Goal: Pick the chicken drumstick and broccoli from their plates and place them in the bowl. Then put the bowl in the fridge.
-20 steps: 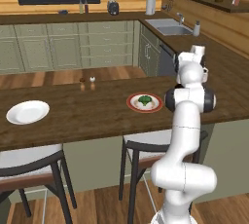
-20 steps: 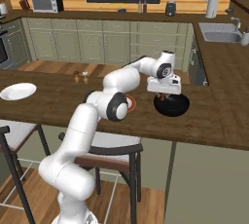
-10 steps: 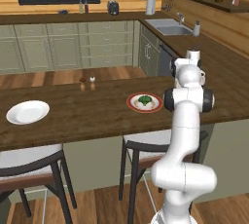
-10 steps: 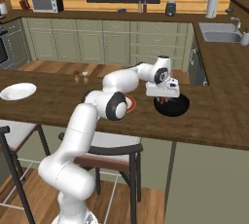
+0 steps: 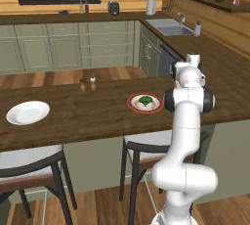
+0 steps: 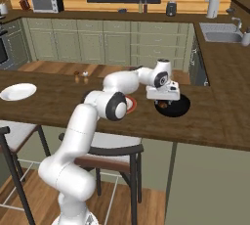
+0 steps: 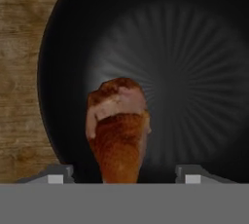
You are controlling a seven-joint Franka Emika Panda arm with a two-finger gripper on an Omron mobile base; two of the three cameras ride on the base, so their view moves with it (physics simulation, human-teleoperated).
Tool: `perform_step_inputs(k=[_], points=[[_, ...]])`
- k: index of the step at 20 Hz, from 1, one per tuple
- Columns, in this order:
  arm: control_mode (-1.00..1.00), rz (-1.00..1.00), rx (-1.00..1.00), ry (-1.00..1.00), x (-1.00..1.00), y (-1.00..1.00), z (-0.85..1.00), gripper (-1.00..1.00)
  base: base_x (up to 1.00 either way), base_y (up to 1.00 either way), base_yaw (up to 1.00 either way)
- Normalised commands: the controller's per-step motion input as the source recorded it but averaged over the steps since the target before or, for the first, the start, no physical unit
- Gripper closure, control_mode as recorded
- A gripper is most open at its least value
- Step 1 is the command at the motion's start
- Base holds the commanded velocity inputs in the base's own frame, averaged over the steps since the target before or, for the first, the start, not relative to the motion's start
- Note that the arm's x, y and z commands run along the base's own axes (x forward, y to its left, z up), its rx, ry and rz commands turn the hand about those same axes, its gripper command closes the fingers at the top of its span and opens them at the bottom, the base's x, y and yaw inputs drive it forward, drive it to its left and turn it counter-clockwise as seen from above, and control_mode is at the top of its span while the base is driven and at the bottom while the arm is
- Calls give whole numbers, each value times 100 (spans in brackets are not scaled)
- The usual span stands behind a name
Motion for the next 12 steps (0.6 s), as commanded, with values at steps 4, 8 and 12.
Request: perform_step_inputs(k=[4, 8, 12], points=[[-100, 3, 0, 0, 4, -12, 2, -100, 0, 0, 0], [-100, 4, 0, -3, -57, 40, 76, -100, 0, 0, 0], [-100, 0, 0, -7, -100, 97, 39, -100, 0, 0, 0]])
